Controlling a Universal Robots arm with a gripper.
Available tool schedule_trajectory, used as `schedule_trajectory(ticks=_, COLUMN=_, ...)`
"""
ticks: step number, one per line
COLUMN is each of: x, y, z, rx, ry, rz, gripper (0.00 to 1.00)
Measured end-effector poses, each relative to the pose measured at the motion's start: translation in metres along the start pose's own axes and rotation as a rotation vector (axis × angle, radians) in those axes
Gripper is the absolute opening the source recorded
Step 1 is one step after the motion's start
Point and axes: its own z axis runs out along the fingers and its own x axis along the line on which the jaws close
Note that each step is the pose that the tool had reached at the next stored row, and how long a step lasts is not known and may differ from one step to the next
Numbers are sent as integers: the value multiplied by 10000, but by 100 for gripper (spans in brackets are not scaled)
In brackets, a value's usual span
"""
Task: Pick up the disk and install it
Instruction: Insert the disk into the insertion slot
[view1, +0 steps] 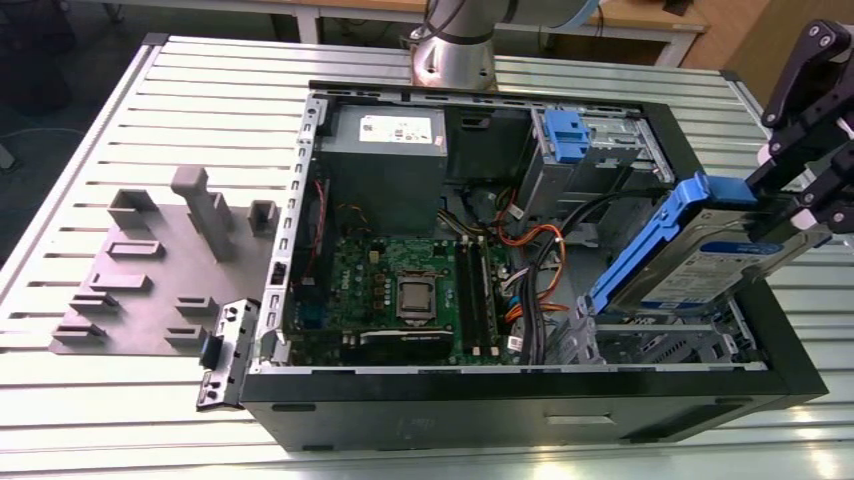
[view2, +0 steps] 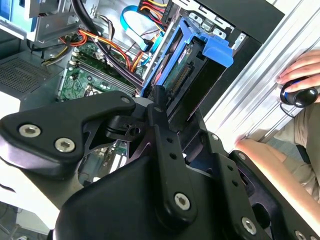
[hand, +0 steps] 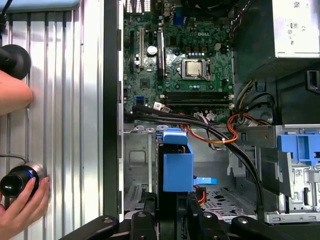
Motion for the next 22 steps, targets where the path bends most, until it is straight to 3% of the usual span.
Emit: schedule_trajectory(ticks=22, x=13, y=11, z=40, rx=-5, ry=12, rz=-131, gripper=35)
